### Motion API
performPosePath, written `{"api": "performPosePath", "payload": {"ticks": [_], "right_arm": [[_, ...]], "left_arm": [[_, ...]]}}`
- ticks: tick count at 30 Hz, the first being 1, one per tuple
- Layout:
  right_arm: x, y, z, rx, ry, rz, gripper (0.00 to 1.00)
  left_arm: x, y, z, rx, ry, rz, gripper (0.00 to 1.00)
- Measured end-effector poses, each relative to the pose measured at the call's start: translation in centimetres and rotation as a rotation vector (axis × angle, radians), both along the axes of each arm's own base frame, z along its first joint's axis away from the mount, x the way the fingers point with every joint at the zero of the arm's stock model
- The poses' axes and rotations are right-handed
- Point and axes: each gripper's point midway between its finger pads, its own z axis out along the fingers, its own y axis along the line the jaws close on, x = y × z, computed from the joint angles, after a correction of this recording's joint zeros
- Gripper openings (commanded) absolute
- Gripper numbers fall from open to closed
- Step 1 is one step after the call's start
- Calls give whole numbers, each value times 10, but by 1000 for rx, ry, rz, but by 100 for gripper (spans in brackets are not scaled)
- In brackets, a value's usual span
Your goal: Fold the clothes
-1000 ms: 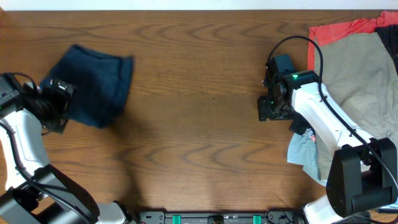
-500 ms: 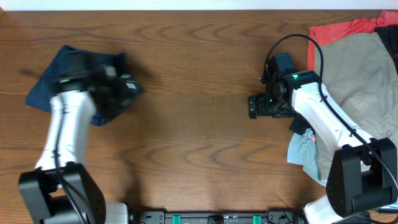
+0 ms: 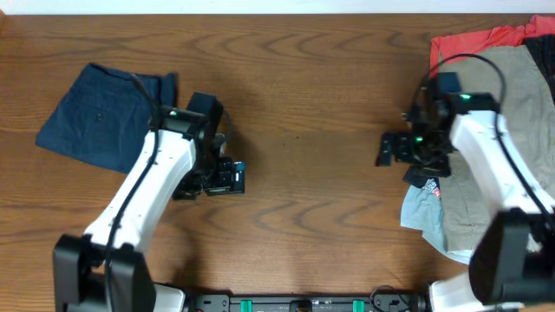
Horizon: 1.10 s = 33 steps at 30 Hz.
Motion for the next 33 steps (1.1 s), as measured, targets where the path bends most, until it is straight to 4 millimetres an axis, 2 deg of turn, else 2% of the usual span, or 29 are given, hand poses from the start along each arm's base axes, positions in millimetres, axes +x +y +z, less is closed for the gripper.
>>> {"api": "performPosePath", "payload": {"ticks": [6, 10, 13, 15, 22, 27, 33], "right_arm": [[2, -13, 61, -53, -270, 0, 99], [-2, -18, 99, -87, -538, -6, 99], [-13, -18, 118, -101, -718, -9, 99], [-26, -16, 128, -103, -817, -5, 99], [-80, -17, 137, -108, -901, -9, 99], [-106, -17, 124, -108, -841, -6, 99], [-126, -17, 103, -109, -724, -1, 99]], "left_arm": [[-1, 21, 41, 44, -301, 52, 98], [-14, 31, 68, 14, -543, 81, 98], [-27, 37, 82, -28, -722, 114, 98], [-32, 39, 95, -67, -849, 136, 98], [-52, 45, 128, -138, -1068, 173, 98], [-57, 47, 135, -147, -1111, 183, 98], [-57, 47, 134, -146, -1109, 183, 98]]}}
